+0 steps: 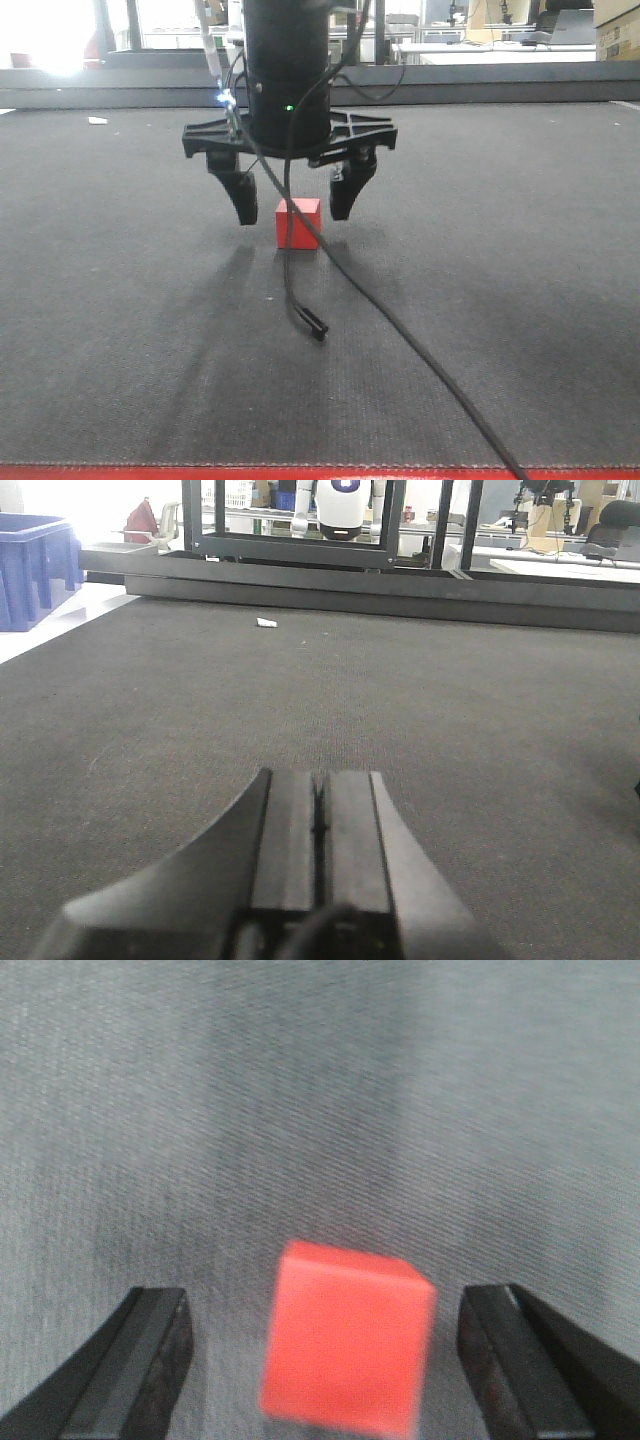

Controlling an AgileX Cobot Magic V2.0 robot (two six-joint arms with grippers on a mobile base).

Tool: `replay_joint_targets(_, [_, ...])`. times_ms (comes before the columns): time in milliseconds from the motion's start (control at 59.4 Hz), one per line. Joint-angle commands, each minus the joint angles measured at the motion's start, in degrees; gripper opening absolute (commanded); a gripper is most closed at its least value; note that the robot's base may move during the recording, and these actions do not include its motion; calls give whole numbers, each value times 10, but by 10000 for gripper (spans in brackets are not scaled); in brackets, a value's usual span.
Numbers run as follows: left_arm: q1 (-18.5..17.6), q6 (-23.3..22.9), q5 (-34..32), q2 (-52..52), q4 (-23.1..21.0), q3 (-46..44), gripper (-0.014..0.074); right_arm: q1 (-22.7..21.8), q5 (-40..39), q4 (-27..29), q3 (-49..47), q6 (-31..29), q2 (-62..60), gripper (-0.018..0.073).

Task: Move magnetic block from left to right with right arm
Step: 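Lower the open right gripper over the red cube and close, then lift the red cube with the right gripper and raise it away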

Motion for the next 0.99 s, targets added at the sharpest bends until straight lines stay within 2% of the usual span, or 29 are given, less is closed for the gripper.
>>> replay_joint_targets(0, [-4,-4,-53,-8,0,5,-116,0,-26,-8,-19,0,-31,618])
replay_joint_targets(84, [-4,-4,-53,-8,0,5,-116,-2,-27,-7,-19,0,-28,545])
replay_joint_targets(286, [-4,-4,-53,-8,0,5,-116,-6,-36,-7,-19,0,-27,218])
replay_joint_targets(387, [-4,-4,-53,-8,0,5,-116,-8,-35,-7,-19,-1,-28,144])
replay_joint_targets(522, [-4,-4,-53,-8,0,5,-116,-12,-33,-4,-19,-21,-43,140])
replay_joint_targets(775, [-4,-4,-53,-8,0,5,-116,-24,-45,12,-9,-138,-100,140])
replay_joint_targets(977, [-4,-4,-53,-8,0,5,-116,-49,-84,34,76,-201,-170,140])
